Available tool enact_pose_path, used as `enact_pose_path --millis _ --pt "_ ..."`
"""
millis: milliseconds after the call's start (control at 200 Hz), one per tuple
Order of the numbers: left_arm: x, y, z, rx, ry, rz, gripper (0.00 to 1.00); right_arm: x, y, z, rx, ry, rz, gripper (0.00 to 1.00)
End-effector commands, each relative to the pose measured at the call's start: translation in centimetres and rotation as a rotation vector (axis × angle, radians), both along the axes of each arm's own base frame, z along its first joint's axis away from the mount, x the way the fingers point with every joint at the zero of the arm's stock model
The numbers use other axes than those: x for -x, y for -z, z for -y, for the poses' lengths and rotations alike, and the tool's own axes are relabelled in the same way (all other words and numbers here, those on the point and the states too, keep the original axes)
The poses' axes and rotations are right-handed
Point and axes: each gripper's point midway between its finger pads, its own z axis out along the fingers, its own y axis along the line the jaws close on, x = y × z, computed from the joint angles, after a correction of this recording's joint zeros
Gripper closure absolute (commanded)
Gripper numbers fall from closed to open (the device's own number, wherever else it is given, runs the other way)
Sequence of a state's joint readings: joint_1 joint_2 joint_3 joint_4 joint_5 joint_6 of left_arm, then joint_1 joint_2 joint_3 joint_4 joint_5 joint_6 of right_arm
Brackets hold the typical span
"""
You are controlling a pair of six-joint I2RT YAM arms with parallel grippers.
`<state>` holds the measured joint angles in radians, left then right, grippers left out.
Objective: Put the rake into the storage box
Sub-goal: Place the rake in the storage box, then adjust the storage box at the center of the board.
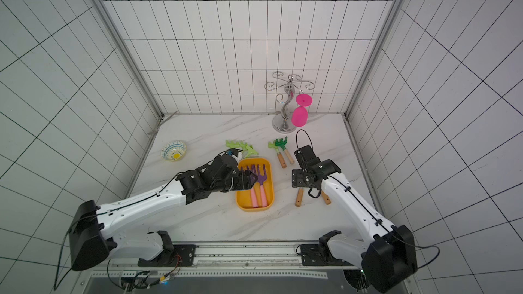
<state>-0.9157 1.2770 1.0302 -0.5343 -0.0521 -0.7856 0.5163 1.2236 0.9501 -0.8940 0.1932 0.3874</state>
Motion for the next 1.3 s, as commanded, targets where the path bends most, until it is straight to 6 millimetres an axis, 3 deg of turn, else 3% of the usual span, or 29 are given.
enact_pose_path --millis 0,145,330,470,705,989,1294 --pt "-2.0 1.2 -5.4 -0.264 -0.038 0.084 0.22 -2.3 -1.2 -0.9 0.007 -0.023 0.021 0.08" --pt "-2.9 4.2 -6.4 -0.34 0.024 0.002 0.24 -3.5 -1.0 -0.5 0.018 -0.004 -0.017 0.08" --pt "-2.8 7.9 -4.6 -0.395 0.162 -0.128 0.3 -7.6 -0.6 -1.1 -0.006 -0.015 -0.064 0.08" --pt "-3.4 9.3 -3.6 -0.381 0.202 -0.184 0.36 -10.9 0.2 -1.8 0.019 -0.023 -0.092 0.09" --pt "-4.7 11.8 -4.5 -0.39 0.17 -0.274 0.49 -14.8 1.2 -2.0 0.056 -0.023 -0.107 0.09" --pt "-6.4 13.8 -2.9 -0.401 0.166 -0.342 0.72 -15.7 1.9 -1.0 0.019 -0.006 -0.129 0.09" --pt "-9.5 13.7 -0.4 -0.334 0.113 -0.367 0.83 -14.9 1.8 0.9 0.02 0.046 -0.139 0.1"
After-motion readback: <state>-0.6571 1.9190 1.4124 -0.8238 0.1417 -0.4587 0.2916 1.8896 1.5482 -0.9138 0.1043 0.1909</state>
